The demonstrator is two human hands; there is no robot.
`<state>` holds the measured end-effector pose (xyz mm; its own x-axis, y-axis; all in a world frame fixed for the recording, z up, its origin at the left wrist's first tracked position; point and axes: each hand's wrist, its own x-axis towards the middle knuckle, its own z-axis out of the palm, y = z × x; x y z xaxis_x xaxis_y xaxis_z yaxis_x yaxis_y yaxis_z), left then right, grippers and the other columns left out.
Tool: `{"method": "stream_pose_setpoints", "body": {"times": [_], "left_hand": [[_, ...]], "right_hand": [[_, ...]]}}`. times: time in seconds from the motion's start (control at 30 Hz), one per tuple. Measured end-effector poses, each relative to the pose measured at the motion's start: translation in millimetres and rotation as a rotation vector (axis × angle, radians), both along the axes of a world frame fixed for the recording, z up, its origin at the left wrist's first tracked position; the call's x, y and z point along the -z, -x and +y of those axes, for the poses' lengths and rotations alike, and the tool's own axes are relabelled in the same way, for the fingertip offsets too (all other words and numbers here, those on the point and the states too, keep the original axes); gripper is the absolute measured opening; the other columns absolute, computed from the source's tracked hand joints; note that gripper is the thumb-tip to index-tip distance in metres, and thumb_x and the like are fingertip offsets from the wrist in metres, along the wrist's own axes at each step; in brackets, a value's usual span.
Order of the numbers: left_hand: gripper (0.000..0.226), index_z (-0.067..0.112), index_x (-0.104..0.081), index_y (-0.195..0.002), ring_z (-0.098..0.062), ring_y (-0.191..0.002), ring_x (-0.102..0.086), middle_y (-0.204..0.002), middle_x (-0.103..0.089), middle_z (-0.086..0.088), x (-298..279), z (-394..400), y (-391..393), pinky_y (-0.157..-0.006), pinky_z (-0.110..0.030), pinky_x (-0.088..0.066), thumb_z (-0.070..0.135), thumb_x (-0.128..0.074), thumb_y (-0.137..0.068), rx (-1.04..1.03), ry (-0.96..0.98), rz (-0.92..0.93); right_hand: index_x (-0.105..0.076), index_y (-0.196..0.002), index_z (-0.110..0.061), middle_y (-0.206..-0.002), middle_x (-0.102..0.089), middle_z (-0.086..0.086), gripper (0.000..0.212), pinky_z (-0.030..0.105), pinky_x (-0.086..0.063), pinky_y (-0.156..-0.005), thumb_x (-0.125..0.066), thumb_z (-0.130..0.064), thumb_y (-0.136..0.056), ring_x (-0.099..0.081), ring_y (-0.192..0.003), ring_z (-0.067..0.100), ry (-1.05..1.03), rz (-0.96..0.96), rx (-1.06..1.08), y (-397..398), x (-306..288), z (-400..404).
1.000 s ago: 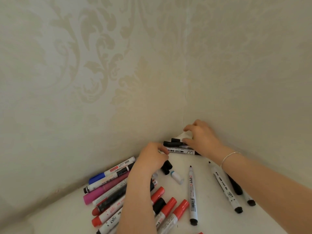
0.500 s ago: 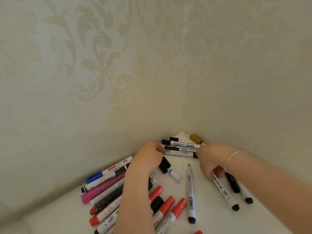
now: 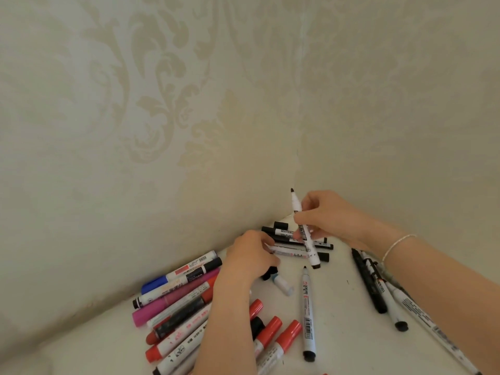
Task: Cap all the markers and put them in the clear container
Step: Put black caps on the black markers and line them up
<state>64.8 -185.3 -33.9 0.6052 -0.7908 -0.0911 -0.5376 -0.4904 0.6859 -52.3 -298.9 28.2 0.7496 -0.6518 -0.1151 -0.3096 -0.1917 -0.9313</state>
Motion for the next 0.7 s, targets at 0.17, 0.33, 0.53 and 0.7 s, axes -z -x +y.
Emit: {"method": "stream_pose_setpoints", "body": {"times": [0.17, 0.33, 0.53, 0.7], "left_hand": [[0.027, 0.016, -0.065, -0.106, -0.015, -0.087, -0.061, -0.099, -0.062, 0.001, 0.7, -0.5, 0.9, -0.08, -0.028, -0.052, 0.015, -0.072, -0.079, -0.04, -0.026, -0.06], [0.019, 0.02, -0.061, -0.091, -0.018, -0.086, -0.064, -0.096, -0.066, 0.001, 2.8, -2.0, 5.8, -0.081, -0.035, -0.055, 0.023, -0.073, -0.077, -0.029, -0.108, -0.146], [0.008, 0.019, -0.064, -0.099, -0.01, -0.083, -0.06, -0.093, -0.066, 0.001, -8.1, -4.4, -1.8, -0.063, -0.021, -0.043, 0.019, -0.062, -0.091, -0.248, 0.409, 0.299], [0.007, 0.01, -0.06, -0.096, -0.014, -0.085, -0.064, -0.085, -0.073, -0.007, -18.4, 2.9, -8.2, -0.065, -0.022, -0.044, 0.01, -0.053, -0.095, -0.413, 0.744, 0.904]], "right_hand": [[-0.053, -0.089, -0.003, -0.082, -0.062, 0.015, 0.012, 0.028, -0.058, -0.055, -0.063, 0.001, -0.085, -0.063, -0.054, 0.018, 0.048, -0.061, 0.059, -3.0, 3.4, 1.3], [-0.056, -0.092, -0.003, -0.085, -0.062, 0.016, 0.012, 0.025, -0.05, -0.047, -0.064, 0.0, -0.084, -0.062, -0.055, 0.019, 0.067, -0.053, 0.046, -5.0, 4.3, 2.3], [-0.061, -0.095, -0.007, -0.084, -0.063, 0.011, 0.013, 0.026, -0.047, -0.043, -0.063, -0.003, -0.083, -0.059, -0.051, 0.016, 0.133, -0.067, -0.014, -3.4, -0.1, 8.6], [-0.064, -0.1, -0.008, -0.07, -0.059, 0.007, 0.019, 0.022, -0.039, -0.037, -0.056, 0.0, -0.084, -0.047, -0.033, 0.007, 0.193, -0.068, -0.115, 0.3, -9.4, 19.8]]}}
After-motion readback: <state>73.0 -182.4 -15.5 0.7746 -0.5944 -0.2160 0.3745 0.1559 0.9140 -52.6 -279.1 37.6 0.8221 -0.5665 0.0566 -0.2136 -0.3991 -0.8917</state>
